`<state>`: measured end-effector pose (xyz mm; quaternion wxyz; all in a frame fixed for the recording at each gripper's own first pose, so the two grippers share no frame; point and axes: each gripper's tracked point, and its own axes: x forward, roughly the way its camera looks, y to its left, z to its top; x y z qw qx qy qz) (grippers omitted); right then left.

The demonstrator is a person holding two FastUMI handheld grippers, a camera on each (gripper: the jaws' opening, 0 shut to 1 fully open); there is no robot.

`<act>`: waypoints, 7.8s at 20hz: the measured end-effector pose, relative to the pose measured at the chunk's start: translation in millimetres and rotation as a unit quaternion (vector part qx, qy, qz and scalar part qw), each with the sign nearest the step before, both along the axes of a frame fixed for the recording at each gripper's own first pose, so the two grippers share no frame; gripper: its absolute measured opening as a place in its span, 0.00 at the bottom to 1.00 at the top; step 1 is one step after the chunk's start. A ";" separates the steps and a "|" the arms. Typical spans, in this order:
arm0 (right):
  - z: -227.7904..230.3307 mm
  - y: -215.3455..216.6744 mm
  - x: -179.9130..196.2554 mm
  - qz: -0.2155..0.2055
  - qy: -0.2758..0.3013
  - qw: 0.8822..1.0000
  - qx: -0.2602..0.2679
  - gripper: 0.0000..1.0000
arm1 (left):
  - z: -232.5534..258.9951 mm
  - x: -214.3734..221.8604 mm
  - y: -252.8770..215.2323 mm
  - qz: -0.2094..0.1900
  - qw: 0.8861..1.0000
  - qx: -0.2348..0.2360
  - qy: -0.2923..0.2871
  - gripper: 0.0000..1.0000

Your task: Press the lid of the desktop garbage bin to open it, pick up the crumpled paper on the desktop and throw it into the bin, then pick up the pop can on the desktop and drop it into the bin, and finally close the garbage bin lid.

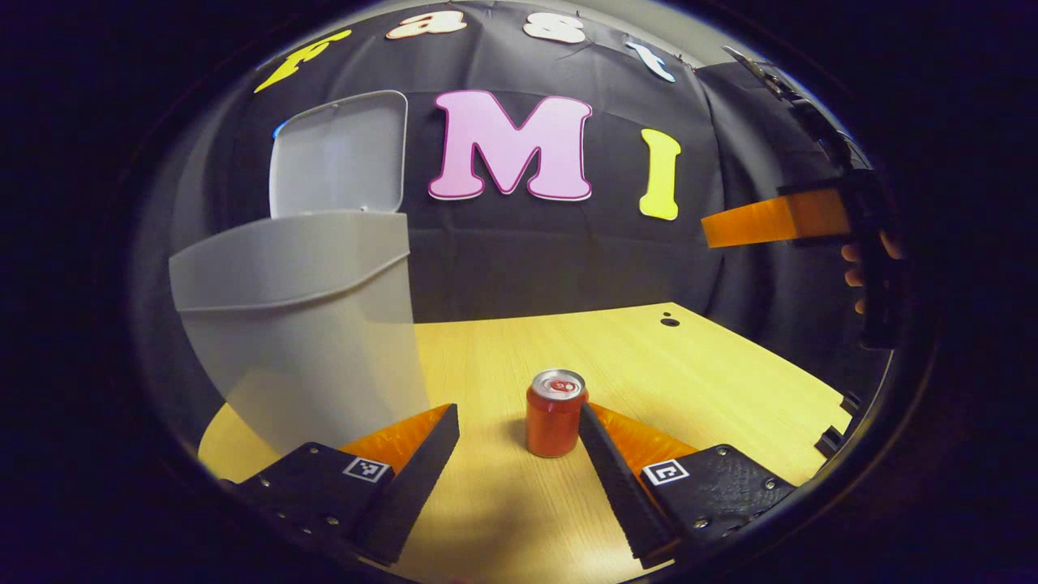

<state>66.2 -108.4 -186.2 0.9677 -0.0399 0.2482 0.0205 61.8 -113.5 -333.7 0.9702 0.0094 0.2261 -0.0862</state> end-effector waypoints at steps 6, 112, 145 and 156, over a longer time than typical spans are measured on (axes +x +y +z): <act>-41.0 -24.5 -19.8 -0.030 0.031 0.999 0.009 0.98 | -40.8 31.2 -15.4 0.015 0.999 -0.029 0.023 0.98; 82.7 42.6 -24.2 -0.035 -0.028 0.998 0.052 0.98 | 375.5 195.3 208.7 0.050 0.985 0.045 -0.158 0.94; 42.7 79.1 -54.0 0.041 0.035 0.998 0.042 0.98 | 178.0 69.5 204.3 0.109 0.994 -0.017 0.021 0.95; 32.6 79.1 -60.1 0.042 0.053 0.997 0.033 0.98 | 163.8 64.6 202.7 0.117 0.992 0.027 -0.039 0.96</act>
